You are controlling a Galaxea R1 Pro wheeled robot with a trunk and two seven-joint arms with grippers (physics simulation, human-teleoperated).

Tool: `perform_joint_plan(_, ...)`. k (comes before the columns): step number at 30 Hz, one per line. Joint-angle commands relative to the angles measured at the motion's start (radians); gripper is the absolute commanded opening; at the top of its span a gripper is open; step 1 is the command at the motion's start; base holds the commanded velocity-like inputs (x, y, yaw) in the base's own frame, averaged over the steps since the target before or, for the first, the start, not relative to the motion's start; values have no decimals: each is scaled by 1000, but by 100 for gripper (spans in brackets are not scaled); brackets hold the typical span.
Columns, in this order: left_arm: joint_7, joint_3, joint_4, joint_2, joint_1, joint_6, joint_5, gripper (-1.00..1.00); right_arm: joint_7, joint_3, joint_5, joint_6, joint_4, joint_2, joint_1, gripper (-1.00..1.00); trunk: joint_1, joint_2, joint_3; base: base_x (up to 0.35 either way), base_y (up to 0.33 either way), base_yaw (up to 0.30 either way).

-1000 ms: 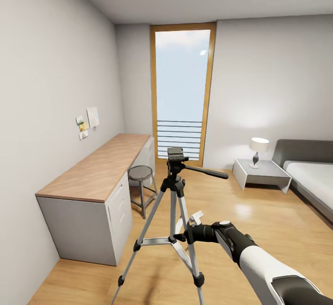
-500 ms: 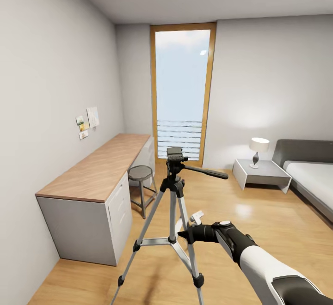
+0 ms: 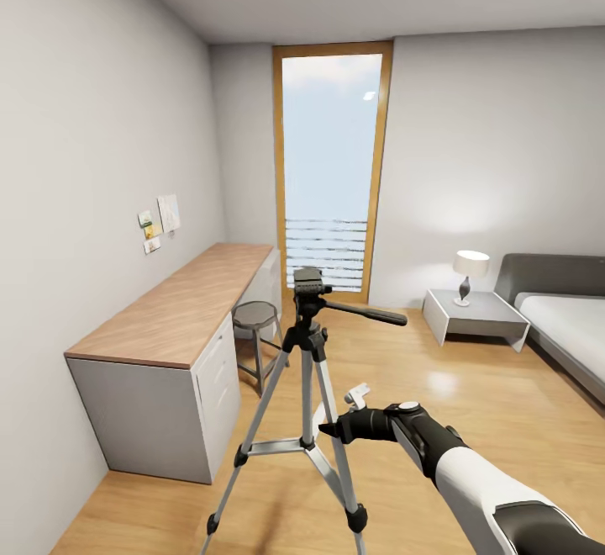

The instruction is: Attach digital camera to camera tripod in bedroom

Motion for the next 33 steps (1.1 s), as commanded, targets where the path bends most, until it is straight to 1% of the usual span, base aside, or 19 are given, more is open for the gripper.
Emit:
perform_joint_plan(1, 2, 6, 0, 0, -1, -2, -3, -100, 2, -1, 5, 7, -2, 0, 0, -100, 0, -1, -2, 0, 0, 0)
perform_joint_plan(14, 3, 6, 0, 0, -1, -2, -3, -100, -53, 0, 4, 7, -2, 2, 0, -100, 0, -1, -2, 0, 0, 0)
perform_joint_plan(23, 15, 9, -5, -2, -1, -4, -5, -100, -57, 0, 3, 7, -2, 4, 0, -100, 0, -1, -2, 0, 0, 0)
perform_joint_plan(25, 17, 8, -28, 0, -1, -5, -5, -100, -57, 0, 3, 6, -2, 4, 0, -100, 0, -1, -2, 0, 0, 0)
perform_joint_plan(26, 18, 9, -63, 3, -1, -1, -5, -100, -57, 0, 3, 6, -1, 3, 0, -100, 0, -1, -2, 0, 0, 0)
perform_joint_plan(27, 19, 9, -173, 15, -2, 19, -4, -100, -57, 0, 3, 5, -1, 2, 0, -100, 0, -1, -2, 0, 0, 0)
perform_joint_plan(28, 19, 9, -204, 19, -2, 31, -4, -100, -57, 0, 3, 5, -1, 2, 0, -100, 0, -1, -2, 0, 0, 0)
perform_joint_plan(29, 19, 10, -269, 27, -2, 68, -4, -100, -57, 0, 3, 5, 0, 2, 0, -100, 0, -1, -2, 0, 0, 0)
perform_joint_plan(30, 19, 11, -341, 35, -2, 123, -4, -100, -57, 0, 3, 5, 1, 1, 0, -100, 0, -1, -2, 0, 0, 0)
perform_joint_plan(32, 20, 11, -422, 44, -2, 190, -4, -100, -57, 0, 2, 5, 5, 1, 0, -100, 0, -1, -2, 0, 0, 0)
perform_joint_plan(33, 21, 12, -510, 52, -2, 263, -5, -100, -57, 0, 3, 5, 10, 1, 0, -100, 0, -1, -2, 0, 0, 0)
